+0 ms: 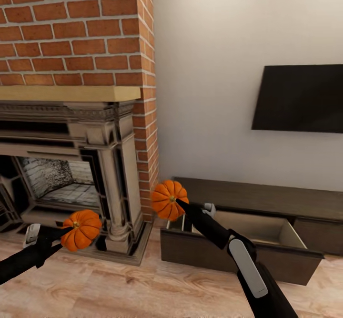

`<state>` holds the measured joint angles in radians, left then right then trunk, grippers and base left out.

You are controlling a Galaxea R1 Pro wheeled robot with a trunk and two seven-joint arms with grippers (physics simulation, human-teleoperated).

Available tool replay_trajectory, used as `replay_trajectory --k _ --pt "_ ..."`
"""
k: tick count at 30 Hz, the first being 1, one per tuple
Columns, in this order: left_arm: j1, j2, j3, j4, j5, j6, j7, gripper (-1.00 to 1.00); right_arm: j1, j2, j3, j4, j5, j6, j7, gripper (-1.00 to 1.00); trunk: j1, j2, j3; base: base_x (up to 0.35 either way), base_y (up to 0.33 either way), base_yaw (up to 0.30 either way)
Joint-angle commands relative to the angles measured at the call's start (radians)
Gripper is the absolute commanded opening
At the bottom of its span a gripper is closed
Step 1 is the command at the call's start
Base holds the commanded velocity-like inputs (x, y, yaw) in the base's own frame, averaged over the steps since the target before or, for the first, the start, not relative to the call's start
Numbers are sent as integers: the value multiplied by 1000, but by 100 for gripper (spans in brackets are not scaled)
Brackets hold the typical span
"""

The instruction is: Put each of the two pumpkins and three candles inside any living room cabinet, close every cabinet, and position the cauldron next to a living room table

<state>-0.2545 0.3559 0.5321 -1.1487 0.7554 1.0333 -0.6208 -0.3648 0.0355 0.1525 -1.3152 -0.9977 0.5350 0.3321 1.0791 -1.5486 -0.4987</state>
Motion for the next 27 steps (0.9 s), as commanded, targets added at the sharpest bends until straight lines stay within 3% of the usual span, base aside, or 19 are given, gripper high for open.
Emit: replay_trajectory --k 1,7,18,27 --pt "0 0 0 0 14 4 2 -100 0 0 0 5 -22 1 -1 -100 0 0 -1 -116 -256 -133" --pt "0 0 -1 2 14 3 3 -100 0 0 -1 12 -65 2 -3 -100 0 0 -9 -85 -265 -145" --pt "0 -3 -1 6 13 1 5 -100 0 0 -3 47 -68 0 -8 -100 0 0 -23 129 -281 -143" --pt "0 -3 -4 6 13 1 6 -100 0 0 -3 52 -65 -5 -10 -100 0 0 -25 168 -300 -16"
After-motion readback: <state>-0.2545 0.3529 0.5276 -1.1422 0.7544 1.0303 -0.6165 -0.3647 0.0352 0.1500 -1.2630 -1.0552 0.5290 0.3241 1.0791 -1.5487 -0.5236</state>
